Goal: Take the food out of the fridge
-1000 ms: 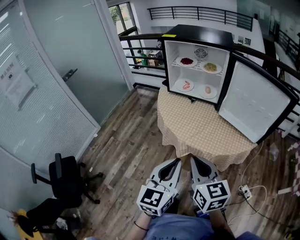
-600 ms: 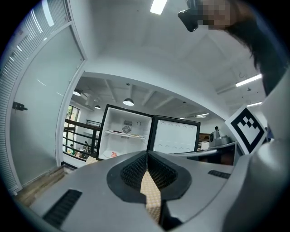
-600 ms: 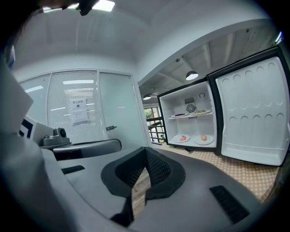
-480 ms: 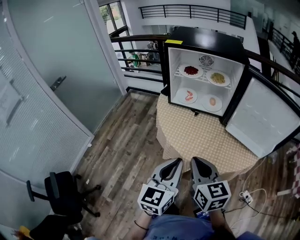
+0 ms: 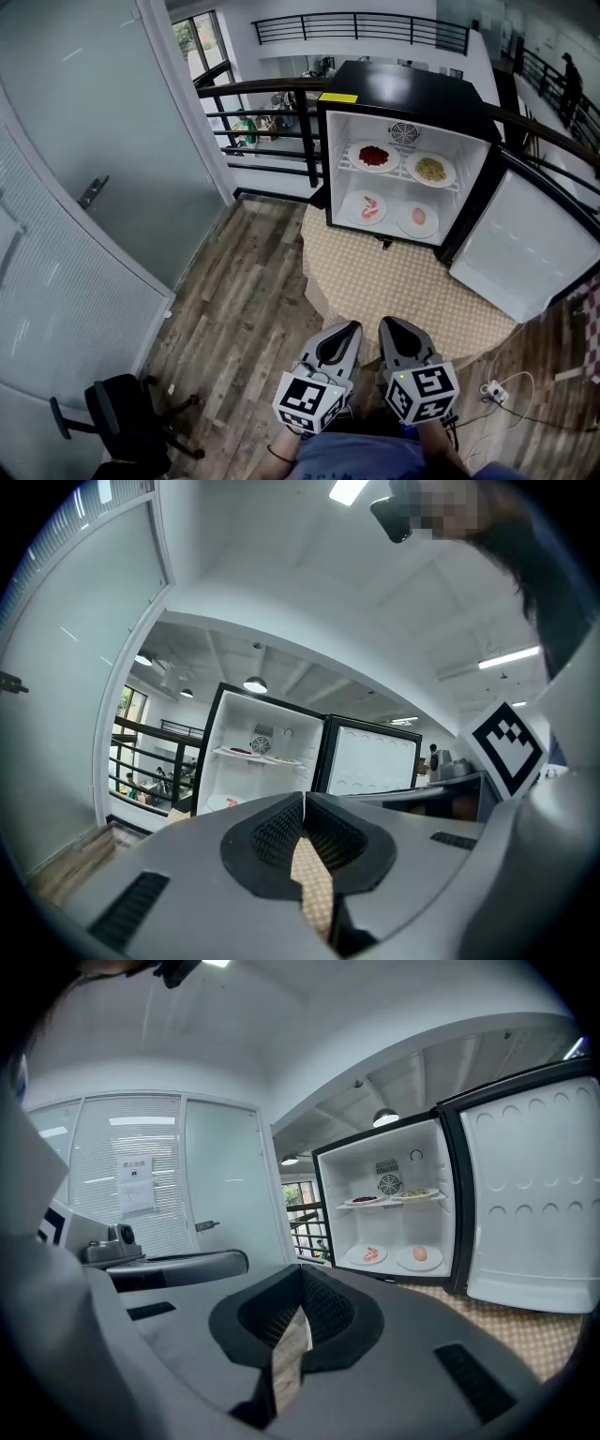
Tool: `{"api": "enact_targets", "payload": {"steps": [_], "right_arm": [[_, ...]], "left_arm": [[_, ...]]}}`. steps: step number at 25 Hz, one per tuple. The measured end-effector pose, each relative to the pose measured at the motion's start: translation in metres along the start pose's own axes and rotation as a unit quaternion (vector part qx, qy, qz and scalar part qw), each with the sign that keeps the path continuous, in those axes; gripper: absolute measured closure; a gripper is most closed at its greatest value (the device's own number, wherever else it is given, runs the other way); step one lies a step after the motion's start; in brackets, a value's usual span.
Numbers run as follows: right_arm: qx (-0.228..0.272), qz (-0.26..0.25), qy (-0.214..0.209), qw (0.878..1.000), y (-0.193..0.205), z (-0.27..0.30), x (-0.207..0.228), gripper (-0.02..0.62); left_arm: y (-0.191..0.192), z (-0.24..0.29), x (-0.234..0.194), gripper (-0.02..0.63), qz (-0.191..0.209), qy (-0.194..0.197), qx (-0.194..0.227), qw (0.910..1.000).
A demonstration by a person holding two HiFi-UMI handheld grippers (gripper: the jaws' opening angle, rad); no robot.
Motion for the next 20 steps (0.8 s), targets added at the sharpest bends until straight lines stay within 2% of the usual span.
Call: {"api": "enact_targets", "payload": {"steps": [10,20], "right_arm": [[0.0,0.014,0.026,1.0,-0.014,0.019,0.031,0.581],[0.003,0.015,0.012,1.0,-0.061,0.08,0.089,0.58]], "left_arm": [[-0.005,0.039,-0.009,0.588,-0.003,0.027,-0.01,0.9996],[-0.031,0.107,-0.046,0.588,-0.003,-0.002,0.004,1.0]]}}
Point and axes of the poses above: the fingertips, and each gripper's own axes: z forward along the fingers, x to its right, y out of its underside, the point moved 8 cm from there along -z, backward along the fingers, and after that the axes turned 6 degrees about -x, right-handed, at the moved point
